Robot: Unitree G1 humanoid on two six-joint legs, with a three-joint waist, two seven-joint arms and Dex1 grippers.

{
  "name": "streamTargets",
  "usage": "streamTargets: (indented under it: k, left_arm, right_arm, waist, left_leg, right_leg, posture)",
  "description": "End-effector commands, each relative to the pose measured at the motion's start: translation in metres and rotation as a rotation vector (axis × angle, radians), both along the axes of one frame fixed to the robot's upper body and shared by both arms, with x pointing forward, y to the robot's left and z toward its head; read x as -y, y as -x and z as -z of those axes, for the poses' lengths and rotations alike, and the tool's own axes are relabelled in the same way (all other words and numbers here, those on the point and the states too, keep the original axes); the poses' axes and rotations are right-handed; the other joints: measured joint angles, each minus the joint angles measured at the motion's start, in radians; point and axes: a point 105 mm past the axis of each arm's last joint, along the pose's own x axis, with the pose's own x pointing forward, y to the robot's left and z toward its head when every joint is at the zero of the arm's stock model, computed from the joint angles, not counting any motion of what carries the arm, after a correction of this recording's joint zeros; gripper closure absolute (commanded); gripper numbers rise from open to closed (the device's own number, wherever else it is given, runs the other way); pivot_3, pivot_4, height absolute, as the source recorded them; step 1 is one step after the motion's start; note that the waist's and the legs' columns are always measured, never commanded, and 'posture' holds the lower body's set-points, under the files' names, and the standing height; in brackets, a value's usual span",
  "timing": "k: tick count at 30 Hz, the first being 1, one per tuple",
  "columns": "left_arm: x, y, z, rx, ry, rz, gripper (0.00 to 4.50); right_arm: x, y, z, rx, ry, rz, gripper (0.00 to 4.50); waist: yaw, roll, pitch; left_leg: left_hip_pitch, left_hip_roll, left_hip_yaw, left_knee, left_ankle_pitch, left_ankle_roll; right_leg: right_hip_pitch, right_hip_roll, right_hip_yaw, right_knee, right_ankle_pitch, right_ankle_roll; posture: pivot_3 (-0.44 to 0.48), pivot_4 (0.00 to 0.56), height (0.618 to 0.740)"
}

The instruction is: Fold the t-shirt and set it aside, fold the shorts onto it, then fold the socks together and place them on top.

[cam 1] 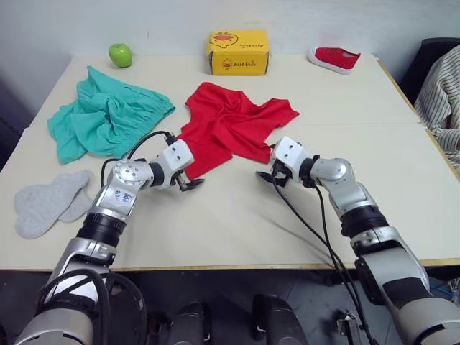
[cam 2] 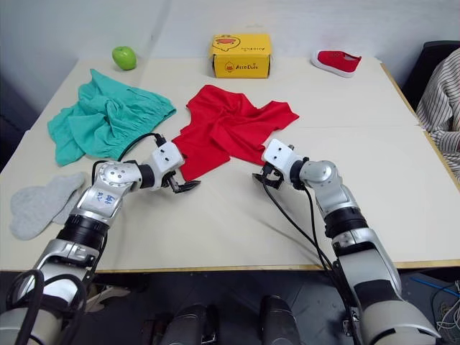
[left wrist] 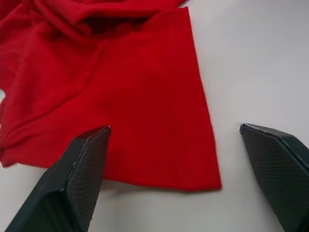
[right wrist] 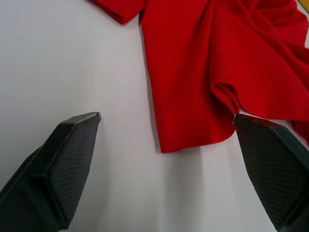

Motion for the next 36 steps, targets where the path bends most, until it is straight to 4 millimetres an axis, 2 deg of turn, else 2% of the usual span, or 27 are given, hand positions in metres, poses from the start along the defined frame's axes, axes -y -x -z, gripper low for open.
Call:
streamTargets:
  k: [1, 6, 9, 13, 17, 21, 27, 29, 32, 36]
  left_arm:
    - [-0.026, -0.010, 0.031, -0.079, -0.165, -0.114, 0.00]
    - [-0.042, -0.019, 0.042, -0.080, -0.207, -0.188, 0.00]
    - [-0.057, -0.019, 0.050, -0.093, -0.220, -0.242, 0.60]
    - [-0.067, -0.017, 0.055, -0.106, -0.209, -0.261, 1.84]
    - [-0.069, -0.017, 0.053, -0.097, -0.160, -0.269, 3.16]
    - [-0.068, -0.018, 0.048, -0.075, -0.102, -0.270, 4.48]
    - [-0.068, -0.016, 0.045, -0.068, -0.050, -0.260, 4.50]
    - [-0.068, -0.014, 0.043, -0.060, -0.034, -0.246, 4.50]
    - [-0.068, -0.009, 0.029, -0.028, 0.042, -0.196, 4.50]
    - [-0.066, 0.014, 0.006, -0.003, 0.149, -0.054, 4.50]
  right_arm:
    - [-0.007, -0.010, 0.002, -0.021, 0.027, 0.037, 0.03]
    - [-0.011, -0.022, -0.001, -0.015, 0.025, 0.100, 0.03]
    - [-0.014, -0.025, 0.000, -0.021, 0.031, 0.114, 0.00]
    - [-0.016, -0.027, 0.001, -0.014, 0.049, 0.131, 0.00]
    - [-0.017, -0.029, 0.000, 0.001, 0.058, 0.142, 0.97]
    - [-0.024, -0.028, 0.001, 0.013, 0.065, 0.117, 2.40]
    - [-0.030, -0.026, 0.006, 0.010, 0.068, 0.102, 4.49]
    - [-0.030, -0.025, 0.009, 0.000, 0.069, 0.095, 4.49]
    - [-0.025, -0.023, 0.003, 0.001, 0.057, 0.065, 4.49]
    - [-0.006, -0.015, -0.011, -0.009, 0.022, 0.000, 4.49]
  waist:
    - [-0.002, -0.001, -0.001]
    - [-0.011, -0.003, -0.005]
    - [-0.017, -0.005, -0.008]
    - [-0.027, -0.006, -0.013]
    - [-0.030, -0.005, -0.013]
    - [-0.033, -0.005, -0.013]
    - [-0.037, -0.005, -0.013]
    - [-0.044, -0.005, -0.013]
    - [-0.054, -0.005, -0.013]
    - [-0.054, -0.005, -0.013]
  left_leg:
    - [0.001, 0.001, 0.000, 0.000, 0.000, 0.000]
    - [0.006, 0.006, -0.001, -0.001, 0.001, 0.000]
    - [0.008, 0.006, 0.000, -0.001, 0.001, 0.000]
    - [0.012, 0.007, 0.003, -0.003, 0.000, -0.001]
    - [0.014, 0.010, 0.006, -0.003, -0.001, -0.003]
    - [0.015, 0.011, 0.009, -0.003, -0.002, -0.003]
    - [0.015, 0.012, 0.012, -0.003, -0.004, -0.004]
    - [0.015, 0.012, 0.013, -0.004, -0.004, -0.004]
    - [0.015, 0.012, 0.015, -0.006, -0.004, -0.004]
    - [0.015, 0.012, 0.018, -0.012, -0.004, -0.004]
  right_leg:
    - [0.000, 0.000, 0.001, 0.001, 0.000, 0.000]
    - [0.001, 0.000, 0.006, 0.005, 0.000, 0.000]
    - [0.001, 0.000, 0.008, 0.006, 0.000, 0.000]
    - [0.002, 0.000, 0.010, 0.008, -0.001, -0.001]
    - [0.001, 0.001, 0.011, 0.009, -0.001, -0.002]
    - [0.000, 0.002, 0.013, 0.009, -0.001, -0.003]
    - [-0.002, 0.003, 0.016, 0.009, -0.001, -0.003]
    - [-0.002, 0.003, 0.017, 0.009, -0.002, -0.003]
    - [-0.003, 0.003, 0.017, 0.008, -0.002, -0.003]
    - [-0.006, 0.003, 0.018, 0.003, -0.002, -0.003]
  posture:
    - [0.000, 0.150, 0.740]
    - [0.000, 0.150, 0.740]
    - [0.000, 0.150, 0.740]
    - [0.000, 0.150, 0.740]
    - [0.000, 0.150, 0.740]
    - [0.000, 0.150, 0.740]
    - [0.000, 0.150, 0.740]
    - [0.000, 0.150, 0.740]
    - [0.000, 0.150, 0.740]
    - [0.000, 0.150, 0.740]
